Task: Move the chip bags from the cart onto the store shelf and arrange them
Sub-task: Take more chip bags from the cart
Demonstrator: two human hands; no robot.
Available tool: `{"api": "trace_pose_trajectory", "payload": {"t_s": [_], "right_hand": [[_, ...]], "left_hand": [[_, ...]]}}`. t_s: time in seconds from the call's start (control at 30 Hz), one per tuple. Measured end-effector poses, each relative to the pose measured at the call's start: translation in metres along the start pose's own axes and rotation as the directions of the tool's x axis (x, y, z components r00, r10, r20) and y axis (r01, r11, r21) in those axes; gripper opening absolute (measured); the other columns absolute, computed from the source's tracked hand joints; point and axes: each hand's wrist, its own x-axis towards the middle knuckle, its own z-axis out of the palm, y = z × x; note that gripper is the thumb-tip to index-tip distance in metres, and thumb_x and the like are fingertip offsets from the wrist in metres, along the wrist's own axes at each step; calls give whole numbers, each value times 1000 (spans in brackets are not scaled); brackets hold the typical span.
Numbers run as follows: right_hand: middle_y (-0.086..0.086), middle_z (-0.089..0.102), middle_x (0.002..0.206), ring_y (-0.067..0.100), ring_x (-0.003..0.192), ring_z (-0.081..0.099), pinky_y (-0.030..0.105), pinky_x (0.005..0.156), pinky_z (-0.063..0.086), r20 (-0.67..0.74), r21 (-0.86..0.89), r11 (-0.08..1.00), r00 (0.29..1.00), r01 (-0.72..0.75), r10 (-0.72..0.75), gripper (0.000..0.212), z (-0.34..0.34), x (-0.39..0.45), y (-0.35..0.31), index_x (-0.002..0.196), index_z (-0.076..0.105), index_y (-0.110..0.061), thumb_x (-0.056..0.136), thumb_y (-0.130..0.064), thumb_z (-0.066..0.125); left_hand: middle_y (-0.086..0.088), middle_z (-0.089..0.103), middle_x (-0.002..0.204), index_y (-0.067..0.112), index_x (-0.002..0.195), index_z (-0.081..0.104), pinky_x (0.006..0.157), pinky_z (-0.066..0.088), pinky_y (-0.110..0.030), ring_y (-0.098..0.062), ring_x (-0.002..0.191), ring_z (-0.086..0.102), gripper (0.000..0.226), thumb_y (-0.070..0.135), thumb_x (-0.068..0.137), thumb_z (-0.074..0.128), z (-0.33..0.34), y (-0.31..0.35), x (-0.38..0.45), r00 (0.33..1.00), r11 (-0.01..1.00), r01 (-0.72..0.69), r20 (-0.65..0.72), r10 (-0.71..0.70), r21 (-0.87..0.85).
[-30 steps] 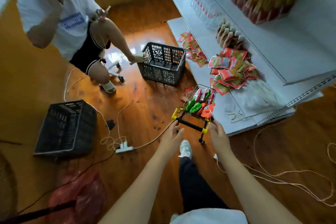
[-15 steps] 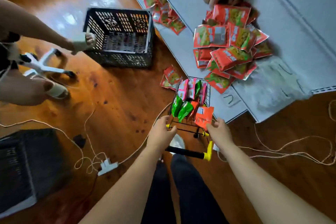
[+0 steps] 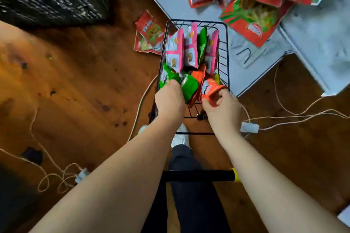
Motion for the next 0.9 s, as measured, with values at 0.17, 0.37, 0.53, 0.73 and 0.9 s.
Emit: {"api": "trace_pose_trajectory", "payload": {"t_s": [0.17, 0.37, 0.53, 0.73, 0.9], "right_hand": [[0, 52, 117, 17, 117, 49, 17, 87, 31, 34, 217, 976, 999, -22, 15, 11, -14, -9, -20, 78, 59, -23, 81, -22, 70], [-6, 63, 93, 17, 90, 64, 24, 68, 48, 219, 315, 920, 961, -235, 170, 36, -14, -13, -26, 111, 52, -20, 82, -25, 73], [-6, 66, 94, 13, 89, 60, 23, 70, 42, 194, 257, 963, 980, -83, 33, 6, -16, -17, -19, 84, 68, -23, 87, -26, 65], [-2, 69, 100, 18, 99, 64, 38, 88, 51, 356, 595, 758, 933, -269, 52, 12, -44, -30, -33, 82, 66, -26, 87, -35, 59], [-7, 72, 105, 12, 102, 67, 35, 89, 54, 398, 722, 617, 917, -313, 1, 18, -110, -67, -55, 101, 67, -30, 98, -36, 51]], "left_hand": [[-9, 59, 105, 9, 103, 55, 69, 43, -35, -29, 98, 59, 20, 22, 88, 58, -26, 2, -28, 989, 979, -99, -123, 77, -180], [-4, 52, 114, 10, 102, 51, 76, 41, -27, -20, 96, 52, 16, 17, 88, 53, -36, -13, -59, 985, 859, -158, -142, 101, -486], [0, 51, 85, 15, 97, 46, 55, 35, -26, -16, 69, 50, 5, 15, 92, 46, -29, -28, -71, 995, 793, -94, -37, 90, -602], [7, 44, 70, 22, 87, 39, 52, 34, -20, -1, 53, 43, 17, 12, 101, 39, -56, -28, -96, 982, 642, -107, 20, 188, -759], [1, 62, 94, 25, 107, 45, 67, 53, -23, -9, 81, 61, 20, 44, 99, 46, -134, -23, -138, 960, 443, -105, 27, 280, -890]]}}
